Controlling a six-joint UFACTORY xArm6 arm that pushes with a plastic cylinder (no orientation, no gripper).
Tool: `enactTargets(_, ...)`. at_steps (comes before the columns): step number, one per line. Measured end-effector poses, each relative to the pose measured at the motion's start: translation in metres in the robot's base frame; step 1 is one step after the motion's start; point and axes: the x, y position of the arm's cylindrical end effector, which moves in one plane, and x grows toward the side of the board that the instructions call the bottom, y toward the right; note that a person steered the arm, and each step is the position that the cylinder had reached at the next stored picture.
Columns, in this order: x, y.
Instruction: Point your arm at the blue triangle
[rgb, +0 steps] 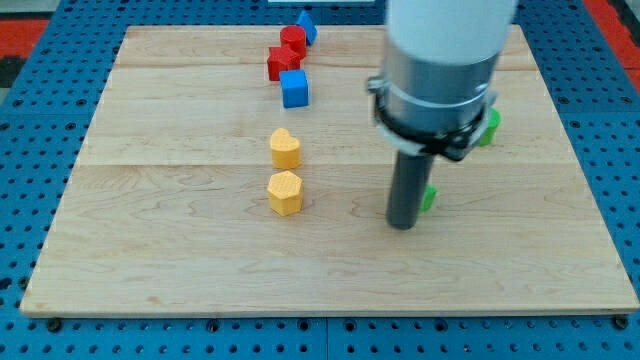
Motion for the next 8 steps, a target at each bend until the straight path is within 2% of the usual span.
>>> enactTargets(1,-0.045,0.018)
enactTargets(2,-0.050,-0.020)
enactTargets(3,-0.054,0.029)
enactTargets(4,-0.047,0.046)
enactTargets(5,-0.022,0.014)
enactTargets(6,-0.059,-0.061)
enactTargets(7,-0.135,-0.052)
enactTargets(8,-0.188,-0.052)
